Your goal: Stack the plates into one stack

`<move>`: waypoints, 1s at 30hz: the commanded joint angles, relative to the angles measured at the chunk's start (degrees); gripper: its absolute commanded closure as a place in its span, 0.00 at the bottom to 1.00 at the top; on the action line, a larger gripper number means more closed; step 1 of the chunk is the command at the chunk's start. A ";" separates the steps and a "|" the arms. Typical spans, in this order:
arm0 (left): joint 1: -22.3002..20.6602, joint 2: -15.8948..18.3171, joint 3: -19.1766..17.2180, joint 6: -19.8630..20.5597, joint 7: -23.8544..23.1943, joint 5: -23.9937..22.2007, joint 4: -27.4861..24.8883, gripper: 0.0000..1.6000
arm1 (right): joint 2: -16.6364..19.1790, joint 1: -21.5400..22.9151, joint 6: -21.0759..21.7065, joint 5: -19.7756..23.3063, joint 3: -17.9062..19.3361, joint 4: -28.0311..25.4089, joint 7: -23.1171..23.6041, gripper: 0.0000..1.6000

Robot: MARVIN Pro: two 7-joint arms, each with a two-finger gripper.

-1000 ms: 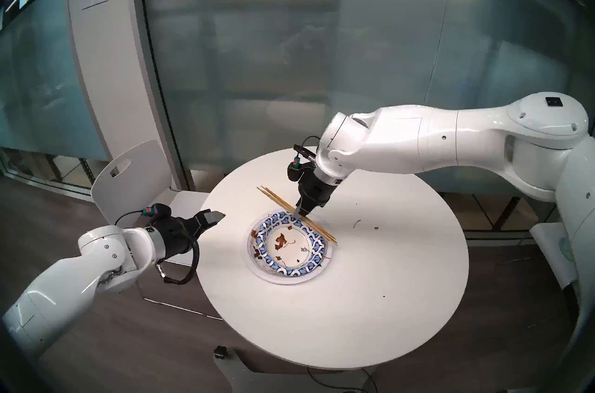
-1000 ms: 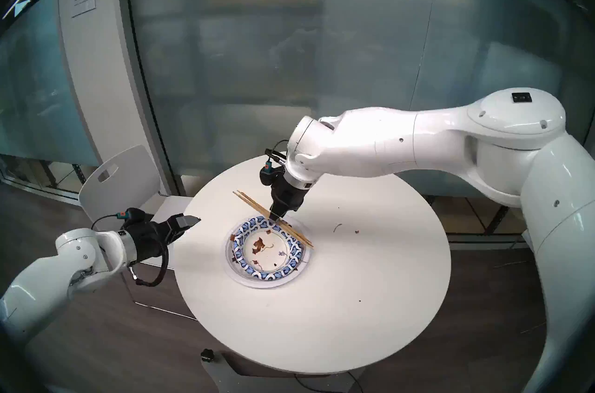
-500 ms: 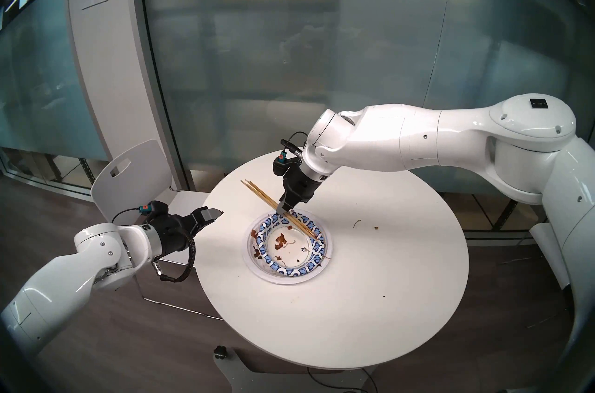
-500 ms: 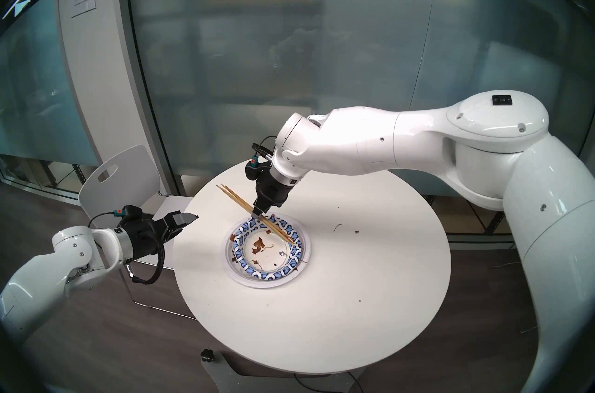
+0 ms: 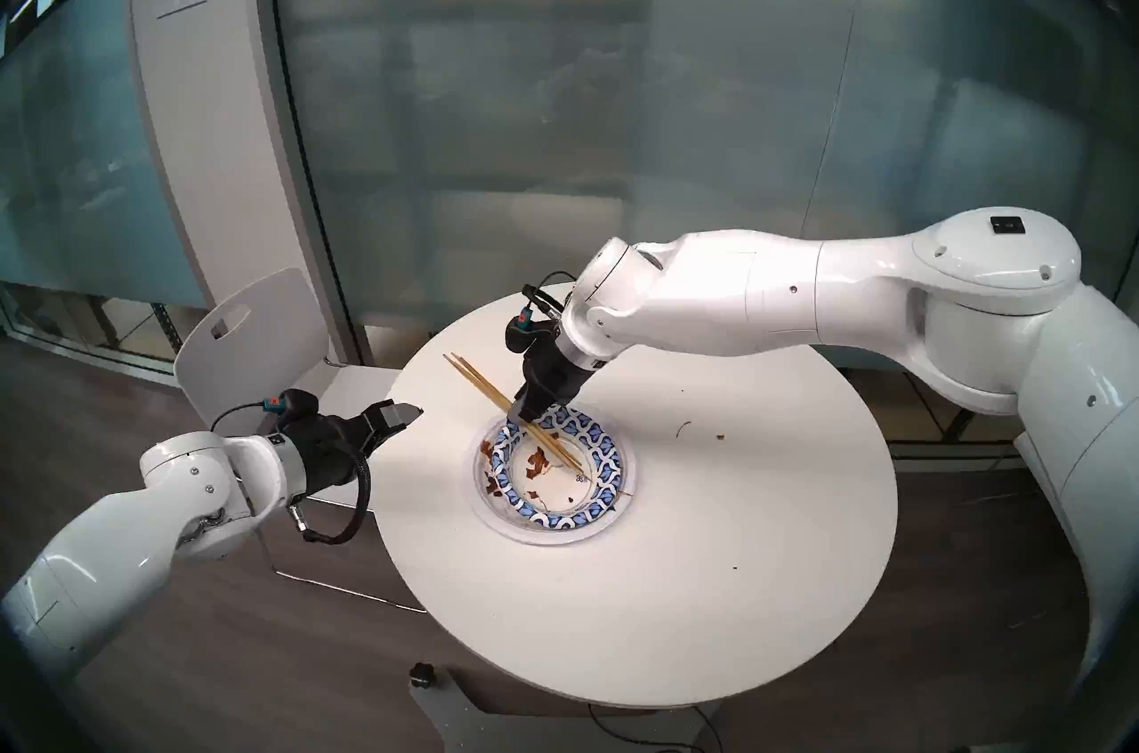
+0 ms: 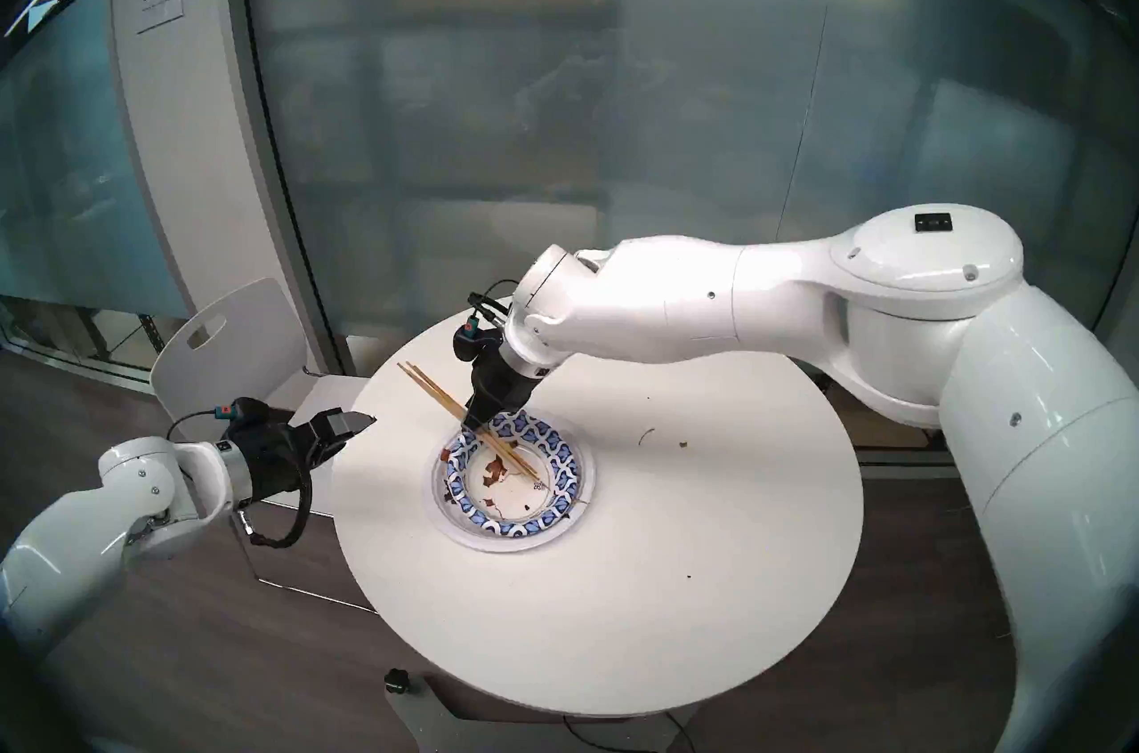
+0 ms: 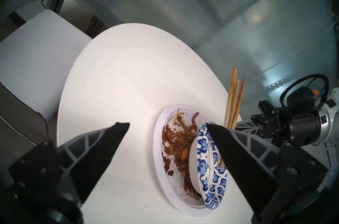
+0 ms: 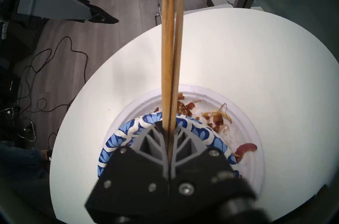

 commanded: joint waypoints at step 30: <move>-4.45 -0.47 2.98 0.20 0.73 1.12 -0.06 0.00 | 6.56 -1.21 1.81 4.63 1.37 -8.73 -12.58 1.00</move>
